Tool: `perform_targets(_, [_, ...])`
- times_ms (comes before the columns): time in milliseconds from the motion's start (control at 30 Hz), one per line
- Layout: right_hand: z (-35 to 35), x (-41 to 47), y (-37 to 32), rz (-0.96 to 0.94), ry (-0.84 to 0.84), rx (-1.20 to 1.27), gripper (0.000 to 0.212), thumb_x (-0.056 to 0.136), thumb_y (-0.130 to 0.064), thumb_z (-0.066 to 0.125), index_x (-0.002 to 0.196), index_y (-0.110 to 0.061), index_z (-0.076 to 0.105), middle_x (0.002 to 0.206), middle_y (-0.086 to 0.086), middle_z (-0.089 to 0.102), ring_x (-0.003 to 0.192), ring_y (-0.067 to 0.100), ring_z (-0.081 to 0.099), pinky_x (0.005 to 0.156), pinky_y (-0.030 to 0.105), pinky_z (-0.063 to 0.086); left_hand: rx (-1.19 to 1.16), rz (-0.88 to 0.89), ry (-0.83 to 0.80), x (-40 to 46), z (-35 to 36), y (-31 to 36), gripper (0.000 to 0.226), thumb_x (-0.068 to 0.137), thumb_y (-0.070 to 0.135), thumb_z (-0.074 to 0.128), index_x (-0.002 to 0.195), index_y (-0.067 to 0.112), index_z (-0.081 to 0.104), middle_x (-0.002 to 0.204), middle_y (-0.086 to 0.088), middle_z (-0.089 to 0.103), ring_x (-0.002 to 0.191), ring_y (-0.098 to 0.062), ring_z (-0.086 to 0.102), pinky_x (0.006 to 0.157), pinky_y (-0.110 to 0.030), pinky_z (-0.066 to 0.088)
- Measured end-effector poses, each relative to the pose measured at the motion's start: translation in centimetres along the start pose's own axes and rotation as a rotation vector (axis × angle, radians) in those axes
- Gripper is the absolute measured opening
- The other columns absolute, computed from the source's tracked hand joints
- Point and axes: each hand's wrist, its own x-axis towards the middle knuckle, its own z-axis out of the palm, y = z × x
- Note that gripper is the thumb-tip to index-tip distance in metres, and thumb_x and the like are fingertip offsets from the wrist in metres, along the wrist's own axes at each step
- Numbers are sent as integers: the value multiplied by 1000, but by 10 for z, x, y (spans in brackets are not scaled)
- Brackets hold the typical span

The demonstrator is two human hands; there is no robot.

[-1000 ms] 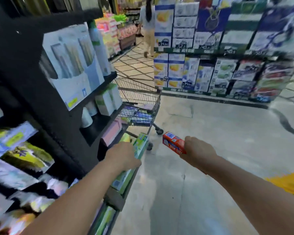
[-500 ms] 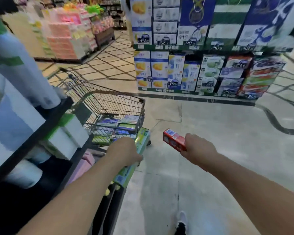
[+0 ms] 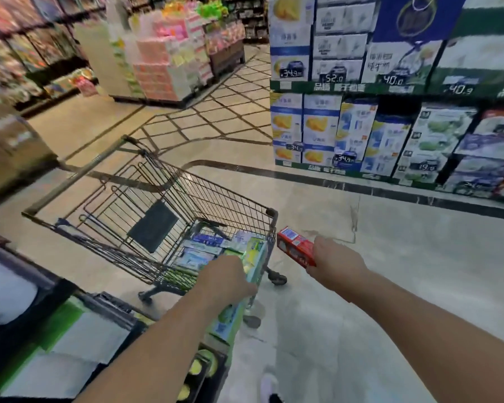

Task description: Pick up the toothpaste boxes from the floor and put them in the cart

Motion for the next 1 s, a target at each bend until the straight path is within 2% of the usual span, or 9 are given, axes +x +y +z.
perform_targets(100, [0,61,-18,-42,10,30,38,89,-33,57,121,-16,45,113,5,60,99,27,62,74,33,50,-58,-42,-5,55,-14,-13,47,77,45,67,57,15,37,56,1,38,48,-15,37,52,-26,35])
perform_targets(300, [0,184,-66,-88,-78,13,35,91,-32,56,116,-13,40,109,9,63,97,32,63,67,32,39,-149,-130,-34,166,-41,-58,49,79,49,65,58,15,37,62,-6,49,52,-15,49,44,-26,32])
perform_targets(400, [6,239,-93,-115,-148,42,37,89,-30,58,116,-10,41,109,10,63,98,33,64,67,31,37,-201,-187,-33,209,-48,-80,49,81,50,65,59,14,41,60,-1,46,50,-14,45,44,-25,33])
perform_targets(567, [20,316,-138,-163,-272,94,29,85,-25,57,104,-14,38,98,7,61,86,31,61,76,34,49,-283,-310,-111,260,-44,-116,46,81,53,64,64,12,51,64,3,43,54,-16,49,44,-24,35])
perform_targets(633, [30,346,-156,-234,-310,65,30,89,-23,57,109,-10,39,102,11,60,95,33,63,73,32,44,-352,-376,-133,283,-43,-131,42,82,53,64,76,12,57,66,0,48,57,-17,49,45,-24,36])
perform_targets(733, [52,391,-180,-354,-357,48,20,90,-13,50,105,-7,38,102,20,63,91,37,65,65,34,41,-422,-480,-98,320,-41,-153,42,81,54,65,83,12,60,69,-1,49,57,-18,50,47,-25,39])
perform_targets(867, [88,451,-205,-539,-428,-56,34,89,-10,48,117,9,46,104,23,59,93,37,65,66,38,46,-503,-620,-13,363,-30,-177,47,82,53,65,69,10,50,70,-1,49,59,-18,51,48,-26,38])
perform_targets(933, [105,474,-215,-572,-446,-66,31,93,-9,46,120,8,42,105,22,58,92,35,65,66,37,46,-547,-680,-15,382,-18,-187,49,83,55,64,65,12,47,70,-2,51,58,-18,50,47,-27,36])
perform_targets(1000, [126,496,-224,-525,-487,-45,33,95,-9,49,122,6,39,108,22,59,97,36,64,68,35,44,-620,-734,-20,405,-1,-195,50,81,56,64,73,8,55,76,-6,58,66,-23,57,53,-27,40])
